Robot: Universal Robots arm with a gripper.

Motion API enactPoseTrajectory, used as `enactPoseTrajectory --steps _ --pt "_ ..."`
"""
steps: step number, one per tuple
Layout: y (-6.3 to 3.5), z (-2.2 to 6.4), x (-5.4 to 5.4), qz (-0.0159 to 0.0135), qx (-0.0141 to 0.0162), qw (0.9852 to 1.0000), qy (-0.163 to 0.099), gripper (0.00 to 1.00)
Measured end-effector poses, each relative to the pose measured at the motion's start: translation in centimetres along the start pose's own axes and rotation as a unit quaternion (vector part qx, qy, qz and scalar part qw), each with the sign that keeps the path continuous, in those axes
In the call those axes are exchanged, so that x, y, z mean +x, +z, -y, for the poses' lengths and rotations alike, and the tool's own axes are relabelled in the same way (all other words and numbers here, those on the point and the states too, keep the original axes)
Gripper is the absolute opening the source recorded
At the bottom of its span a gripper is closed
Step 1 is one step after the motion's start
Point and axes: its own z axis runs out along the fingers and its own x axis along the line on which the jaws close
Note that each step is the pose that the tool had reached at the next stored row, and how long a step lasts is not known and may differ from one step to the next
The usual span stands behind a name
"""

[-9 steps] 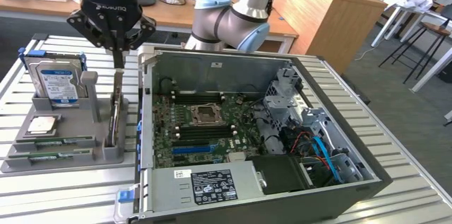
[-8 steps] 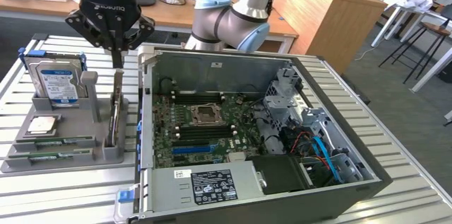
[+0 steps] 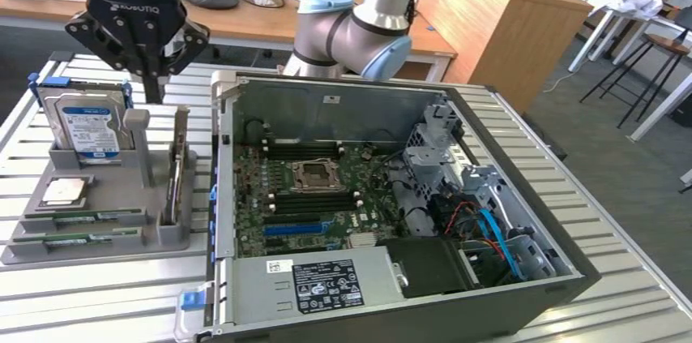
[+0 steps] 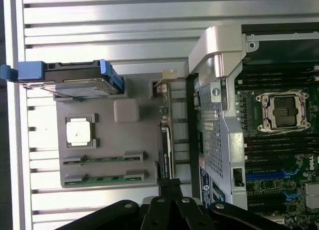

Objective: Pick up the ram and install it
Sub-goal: 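Reach for the ram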

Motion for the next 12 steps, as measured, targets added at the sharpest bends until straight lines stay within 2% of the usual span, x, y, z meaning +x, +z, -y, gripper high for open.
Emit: enactPoseTrajectory --steps 12 --pt "-0.05 0.16 2.2 0.0000 0.0000 1.0000 0.000 0.10"
